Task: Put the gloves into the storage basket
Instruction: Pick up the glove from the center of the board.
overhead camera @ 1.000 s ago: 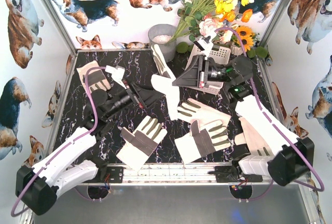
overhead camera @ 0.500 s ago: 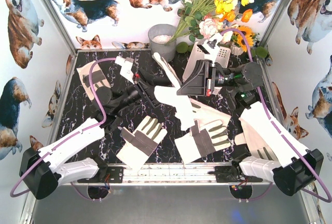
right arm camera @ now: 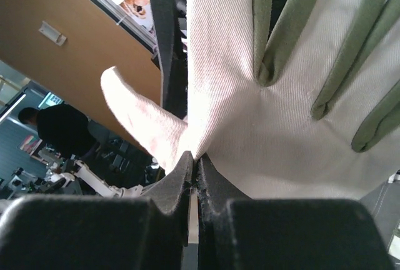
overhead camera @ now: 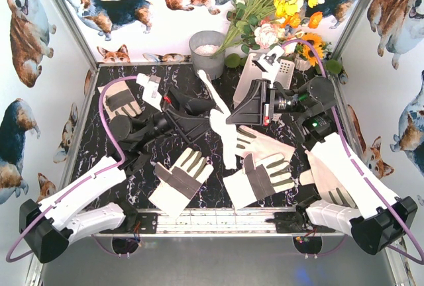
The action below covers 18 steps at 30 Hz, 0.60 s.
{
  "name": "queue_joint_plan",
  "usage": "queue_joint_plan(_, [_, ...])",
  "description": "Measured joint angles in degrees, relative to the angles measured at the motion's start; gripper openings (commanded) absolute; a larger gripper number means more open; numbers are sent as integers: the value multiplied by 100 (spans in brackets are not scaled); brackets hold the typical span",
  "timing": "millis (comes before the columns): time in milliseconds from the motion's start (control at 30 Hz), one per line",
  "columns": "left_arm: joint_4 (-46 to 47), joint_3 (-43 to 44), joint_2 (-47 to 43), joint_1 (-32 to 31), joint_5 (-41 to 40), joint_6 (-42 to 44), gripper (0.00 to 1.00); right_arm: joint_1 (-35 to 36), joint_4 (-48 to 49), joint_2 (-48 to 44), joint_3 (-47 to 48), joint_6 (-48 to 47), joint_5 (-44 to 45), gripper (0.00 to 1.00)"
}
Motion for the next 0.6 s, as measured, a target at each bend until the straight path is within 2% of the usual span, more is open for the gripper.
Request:
queue_joint_plan(100, [-175, 48, -42, -2, -63, 72, 100, 0, -442, 0, 26, -330, 55, 0])
queue_joint_plan(300, [-968, 203, -85, -31, -643, 435, 99, 24, -2334, 0, 348, -1637, 468, 0])
queue_joint_plan(500, [-1405, 201, -92, -35, -1410, 522, 87, 146, -3676, 17, 555, -2634, 837, 0])
queue_joint_plan(600, [-1434, 201, -48, -35, -1661, 498, 75, 243, -4360, 157, 758, -3126, 1080, 0])
